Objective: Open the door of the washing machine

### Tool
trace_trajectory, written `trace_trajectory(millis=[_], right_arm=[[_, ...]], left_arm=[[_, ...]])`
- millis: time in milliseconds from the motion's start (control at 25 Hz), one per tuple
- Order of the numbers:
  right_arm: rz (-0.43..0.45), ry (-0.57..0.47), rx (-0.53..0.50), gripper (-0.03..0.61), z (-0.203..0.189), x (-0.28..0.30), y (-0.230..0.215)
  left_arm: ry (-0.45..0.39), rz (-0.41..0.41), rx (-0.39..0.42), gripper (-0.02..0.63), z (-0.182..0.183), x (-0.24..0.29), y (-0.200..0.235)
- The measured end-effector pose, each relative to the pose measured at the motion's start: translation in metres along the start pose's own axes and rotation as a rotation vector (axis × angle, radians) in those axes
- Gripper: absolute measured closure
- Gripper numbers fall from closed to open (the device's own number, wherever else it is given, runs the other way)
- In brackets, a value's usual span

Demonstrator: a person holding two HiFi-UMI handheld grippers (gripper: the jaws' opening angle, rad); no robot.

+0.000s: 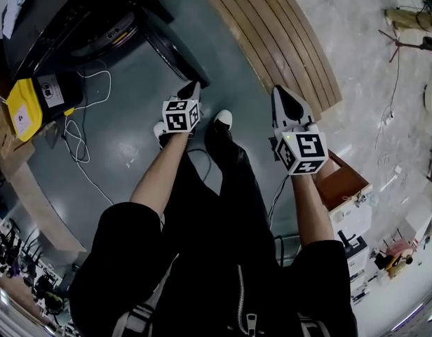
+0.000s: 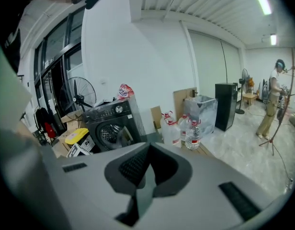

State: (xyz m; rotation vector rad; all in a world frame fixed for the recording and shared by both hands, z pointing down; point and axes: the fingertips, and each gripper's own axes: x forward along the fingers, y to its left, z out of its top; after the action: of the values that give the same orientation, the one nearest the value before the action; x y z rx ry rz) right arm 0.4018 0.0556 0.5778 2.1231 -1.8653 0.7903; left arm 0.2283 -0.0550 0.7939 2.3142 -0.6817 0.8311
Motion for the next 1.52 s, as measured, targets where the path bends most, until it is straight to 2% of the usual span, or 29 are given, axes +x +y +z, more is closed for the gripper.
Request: trace_trajectory(millis=[160, 320, 640, 920, 1200, 1520], right_arm=[[0.036, -0.009, -0.005, 0.574, 0.009, -0.006, 0.012], [0.117, -0.042, -0.032, 0.574, 0.031, 0.0, 0.061], [0.29, -0.133, -0.139, 0.574, 0.073, -0.036, 0.194], [0.378, -0.221, -0.215, 0.575, 0.107, -0.086, 0.288], [0.441, -0.275, -0.265, 0.578, 0.11, -0.139, 0.35], [0.47, -0.297, -0.307, 0.578, 0.092, -0.175, 0.394]], left_arm=[[-0.034, 0.002, 0.054, 0.595, 0.009, -0.03, -0.017], [-0.086, 0.046, 0.084, 0.595, 0.023, -0.084, -0.002], [-0.252, 0.168, 0.082, 0.611, 0.035, -0.257, 0.02], [-0.375, 0.253, 0.157, 0.611, 0.042, -0.388, 0.028], [-0.511, 0.32, 0.149, 0.611, 0.042, -0.492, 0.023], [-0.58, 0.355, 0.174, 0.611, 0.029, -0.561, 0.013]])
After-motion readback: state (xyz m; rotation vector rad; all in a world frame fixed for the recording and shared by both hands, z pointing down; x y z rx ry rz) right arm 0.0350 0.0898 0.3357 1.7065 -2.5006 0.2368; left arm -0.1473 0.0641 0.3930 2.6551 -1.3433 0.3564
